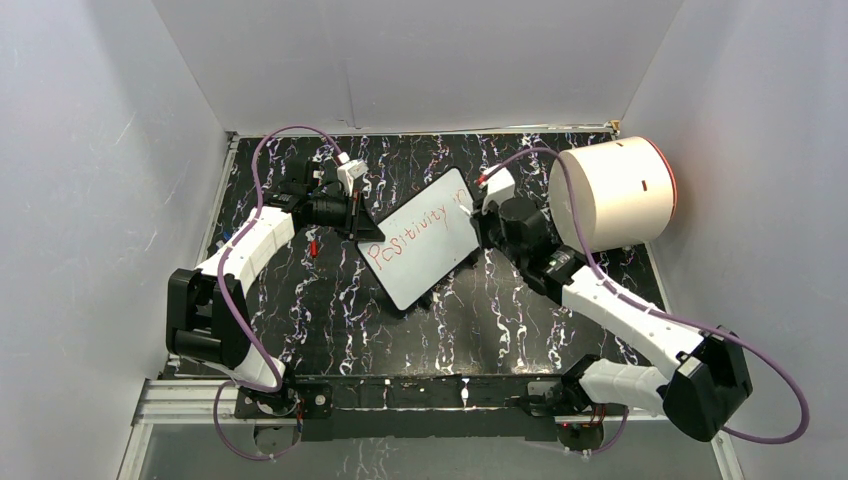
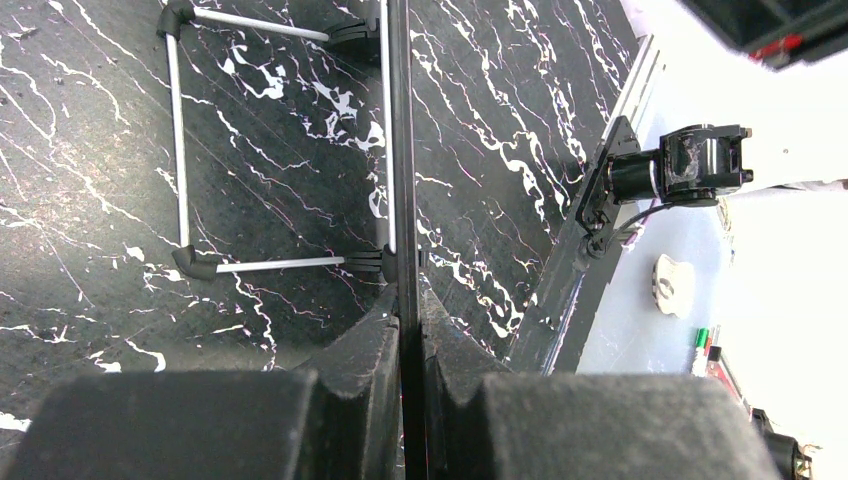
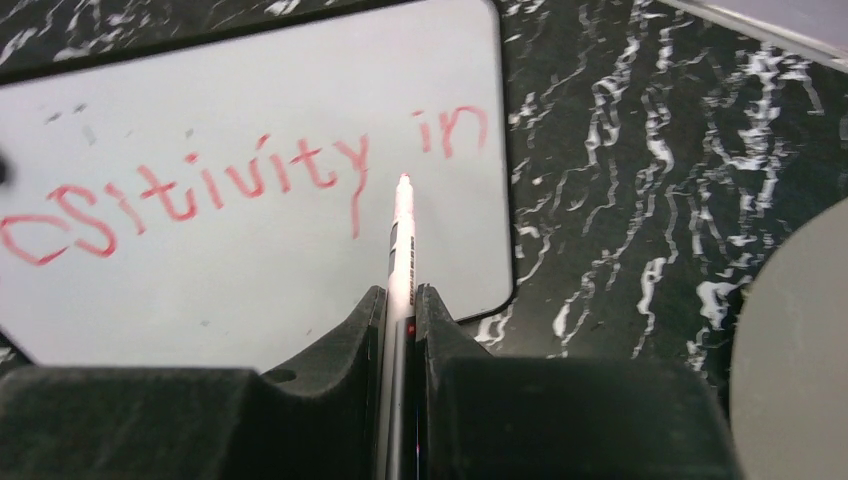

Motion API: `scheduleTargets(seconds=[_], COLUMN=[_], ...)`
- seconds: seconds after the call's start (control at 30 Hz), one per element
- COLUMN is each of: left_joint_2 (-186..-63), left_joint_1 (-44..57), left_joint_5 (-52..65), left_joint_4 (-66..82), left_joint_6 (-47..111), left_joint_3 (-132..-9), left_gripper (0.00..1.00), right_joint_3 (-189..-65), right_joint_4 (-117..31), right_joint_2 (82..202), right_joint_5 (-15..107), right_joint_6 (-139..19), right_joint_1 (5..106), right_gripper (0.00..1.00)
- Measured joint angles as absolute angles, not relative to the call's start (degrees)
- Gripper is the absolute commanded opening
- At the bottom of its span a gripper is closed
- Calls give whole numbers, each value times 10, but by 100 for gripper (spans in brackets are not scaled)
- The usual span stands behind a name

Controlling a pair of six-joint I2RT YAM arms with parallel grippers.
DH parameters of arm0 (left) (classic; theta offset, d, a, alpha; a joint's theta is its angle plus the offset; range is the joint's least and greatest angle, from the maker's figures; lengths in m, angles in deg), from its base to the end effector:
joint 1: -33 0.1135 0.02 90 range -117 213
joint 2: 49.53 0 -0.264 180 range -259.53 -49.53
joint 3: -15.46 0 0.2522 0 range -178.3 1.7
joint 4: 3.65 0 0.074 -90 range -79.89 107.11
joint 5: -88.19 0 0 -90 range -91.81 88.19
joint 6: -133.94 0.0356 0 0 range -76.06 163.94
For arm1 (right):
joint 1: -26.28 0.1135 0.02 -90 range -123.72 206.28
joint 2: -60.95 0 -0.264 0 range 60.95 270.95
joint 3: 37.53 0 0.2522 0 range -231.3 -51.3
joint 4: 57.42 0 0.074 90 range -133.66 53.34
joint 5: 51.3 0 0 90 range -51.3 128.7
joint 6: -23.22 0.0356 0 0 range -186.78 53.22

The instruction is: Write a sentence on the whiteboard

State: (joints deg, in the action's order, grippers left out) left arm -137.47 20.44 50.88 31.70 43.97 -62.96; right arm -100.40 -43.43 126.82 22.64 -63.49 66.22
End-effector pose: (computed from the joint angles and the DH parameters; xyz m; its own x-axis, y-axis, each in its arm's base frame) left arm 0.3130 -0.0987 0.2682 -0.6883 0.1537 -0.7090 0.6824 0.4690 -0.5608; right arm 0.2114 0.1641 0.3096 -0.2474 -0.1352 -0.9594 -0.4005 0.9159 -0.0258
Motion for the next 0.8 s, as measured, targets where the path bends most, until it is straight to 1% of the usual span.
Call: scheduleTargets(seconds=[0.2,0.4,0.8], left_joint_2=[-1375,-1377,-1383], left_joint_1=[204,204,204], left_joint_5=[508,507,510], left_joint_4=[318,323,328], left_joint_6=[440,443,444], left_joint_3=[-631,-633,-639], left_gripper=[0,0,0], right_joint_3=[-964,-954,-927], right_joint_4=[-426,-417,-425], right_joint_2=[1263,1257,1258], right_joint_5=[207,181,163], right_joint_6=[-631,-629,-627], right_joint_1=[740,810,876], right_gripper=[0,0,0])
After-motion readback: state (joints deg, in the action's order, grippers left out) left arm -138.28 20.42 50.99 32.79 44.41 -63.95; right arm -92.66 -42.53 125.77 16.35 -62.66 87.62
